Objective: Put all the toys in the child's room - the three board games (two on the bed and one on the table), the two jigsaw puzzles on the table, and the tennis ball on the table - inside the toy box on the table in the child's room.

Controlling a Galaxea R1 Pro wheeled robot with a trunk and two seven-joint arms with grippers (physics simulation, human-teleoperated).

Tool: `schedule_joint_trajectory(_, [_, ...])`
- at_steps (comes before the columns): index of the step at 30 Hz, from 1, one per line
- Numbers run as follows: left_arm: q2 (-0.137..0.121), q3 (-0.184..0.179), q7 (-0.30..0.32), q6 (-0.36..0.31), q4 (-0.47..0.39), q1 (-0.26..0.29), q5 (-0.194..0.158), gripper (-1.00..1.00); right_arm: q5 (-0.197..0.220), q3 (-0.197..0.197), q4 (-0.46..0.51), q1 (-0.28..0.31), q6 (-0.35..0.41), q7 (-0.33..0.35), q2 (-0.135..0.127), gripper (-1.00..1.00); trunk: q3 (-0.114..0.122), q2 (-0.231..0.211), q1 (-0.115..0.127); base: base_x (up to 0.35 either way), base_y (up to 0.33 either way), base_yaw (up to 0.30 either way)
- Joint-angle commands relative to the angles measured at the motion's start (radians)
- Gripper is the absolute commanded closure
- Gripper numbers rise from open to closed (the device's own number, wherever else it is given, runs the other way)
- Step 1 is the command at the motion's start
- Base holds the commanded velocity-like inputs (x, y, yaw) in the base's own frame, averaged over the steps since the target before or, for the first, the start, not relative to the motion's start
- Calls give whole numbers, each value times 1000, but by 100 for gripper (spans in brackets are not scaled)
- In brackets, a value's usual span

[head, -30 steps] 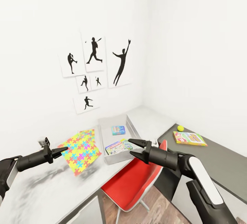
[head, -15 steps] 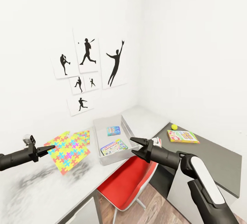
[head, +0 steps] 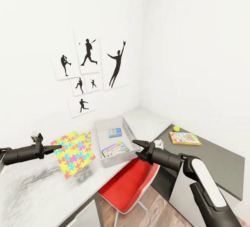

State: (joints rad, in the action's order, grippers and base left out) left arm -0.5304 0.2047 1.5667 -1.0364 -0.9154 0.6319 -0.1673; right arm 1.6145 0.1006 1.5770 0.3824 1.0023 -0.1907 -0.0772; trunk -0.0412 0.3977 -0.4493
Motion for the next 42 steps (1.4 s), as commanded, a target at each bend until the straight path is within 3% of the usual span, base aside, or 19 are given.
schedule_joint_trajectory(1, [-1,-7,4,-11,-32,7,2,100,7,1,2,1,-1,-10,-1,-100,-2,2,-1,0,0,0])
schedule_joint_trajectory(2, [-4,-13,4,-11,-79,21,3,100,5,1,2,1,-1,-10,0,-100,-2,2,-1,0,0,0])
schedule_joint_trajectory(7, [-37,-17,4,-11,-118,82,5,100,1,-4,1,1,-2,-10,-5,-100,-2,2,-1,0,0,0])
schedule_joint_trajectory(13, [-45,-18,4,-11,-50,242,9,100,0,-6,-2,1,-4,-10,-8,-100,-2,2,-1,0,0,0])
schedule_joint_trajectory(17, [-36,-18,4,-11,-32,307,8,100,0,-31,-3,1,-3,-10,-12,-100,-2,2,-1,0,0,0])
schedule_joint_trajectory(23, [-26,-23,4,-11,-34,322,5,100,1,-65,-3,1,0,1,-16,-100,-2,2,-1,0,0,0])
schedule_joint_trajectory(26, [-17,-43,4,-11,-34,323,5,100,0,-70,-3,1,1,17,-17,-100,-2,2,-1,0,0,0])
schedule_joint_trajectory(33, [40,-138,4,-11,-34,324,7,100,-1,-73,-3,1,1,33,-18,-100,-2,2,-1,0,-51,0])
schedule_joint_trajectory(42, [51,-160,4,-11,-33,324,11,100,-1,-73,-5,1,1,35,-19,-100,-2,2,-1,0,-76,0])
